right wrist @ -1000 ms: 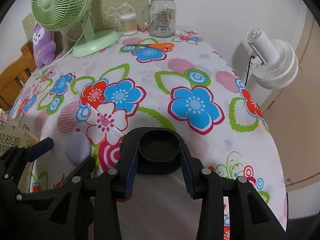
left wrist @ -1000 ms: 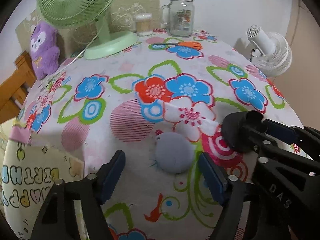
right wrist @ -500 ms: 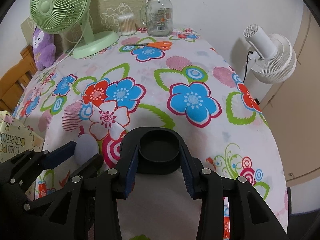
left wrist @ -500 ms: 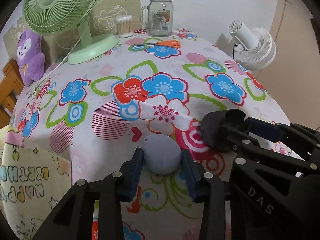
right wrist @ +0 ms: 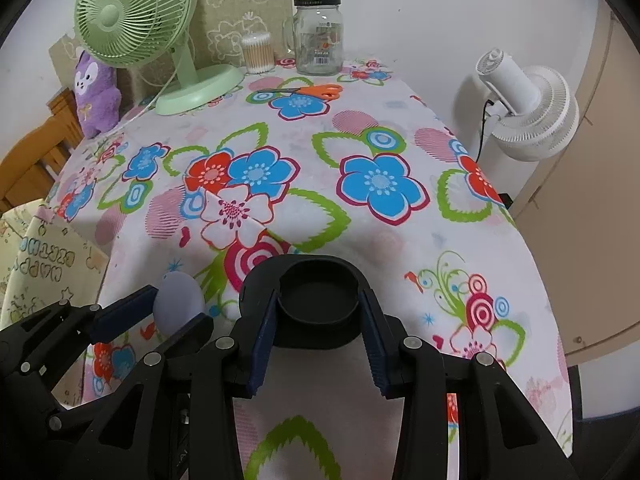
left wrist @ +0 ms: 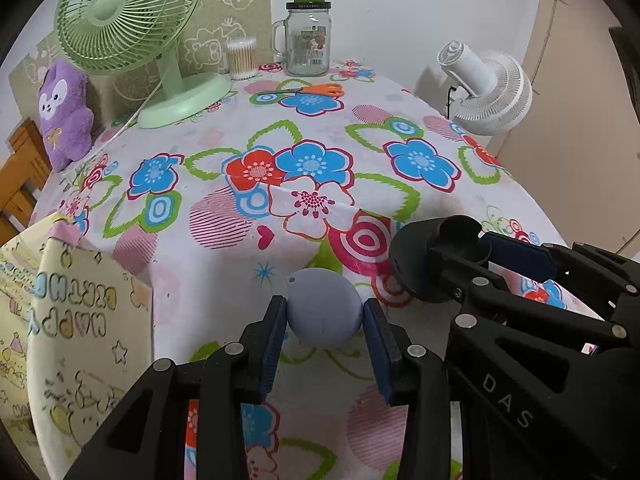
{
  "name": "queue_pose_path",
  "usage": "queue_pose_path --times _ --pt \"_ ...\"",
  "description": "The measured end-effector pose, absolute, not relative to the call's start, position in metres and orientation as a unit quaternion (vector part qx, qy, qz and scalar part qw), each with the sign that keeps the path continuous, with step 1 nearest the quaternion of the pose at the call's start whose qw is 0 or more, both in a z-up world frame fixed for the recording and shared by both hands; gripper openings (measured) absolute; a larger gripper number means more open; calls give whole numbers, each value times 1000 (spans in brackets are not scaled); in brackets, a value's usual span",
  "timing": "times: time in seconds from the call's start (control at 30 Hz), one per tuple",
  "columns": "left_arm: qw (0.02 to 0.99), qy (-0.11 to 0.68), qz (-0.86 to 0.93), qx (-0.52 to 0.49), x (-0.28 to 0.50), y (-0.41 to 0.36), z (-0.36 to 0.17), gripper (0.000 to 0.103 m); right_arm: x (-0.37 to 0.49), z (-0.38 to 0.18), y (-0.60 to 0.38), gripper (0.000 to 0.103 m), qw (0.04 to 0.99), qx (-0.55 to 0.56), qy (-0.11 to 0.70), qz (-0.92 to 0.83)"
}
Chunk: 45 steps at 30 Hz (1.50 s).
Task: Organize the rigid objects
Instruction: 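Lift and carry the black holder and lavender ball toward the yellow box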
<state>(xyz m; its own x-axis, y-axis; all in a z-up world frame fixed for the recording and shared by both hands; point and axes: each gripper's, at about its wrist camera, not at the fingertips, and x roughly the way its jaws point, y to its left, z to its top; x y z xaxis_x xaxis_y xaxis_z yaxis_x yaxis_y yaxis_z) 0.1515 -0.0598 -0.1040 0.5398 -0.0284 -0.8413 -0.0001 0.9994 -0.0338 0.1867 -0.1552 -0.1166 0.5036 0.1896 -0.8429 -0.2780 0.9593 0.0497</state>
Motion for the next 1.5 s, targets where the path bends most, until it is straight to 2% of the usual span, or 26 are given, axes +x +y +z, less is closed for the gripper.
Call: queue_pose_path --times 1.5 --pt "885 465 -22 14 63 -69 -64 40 92 -69 -147 44 874 -83 458 141"
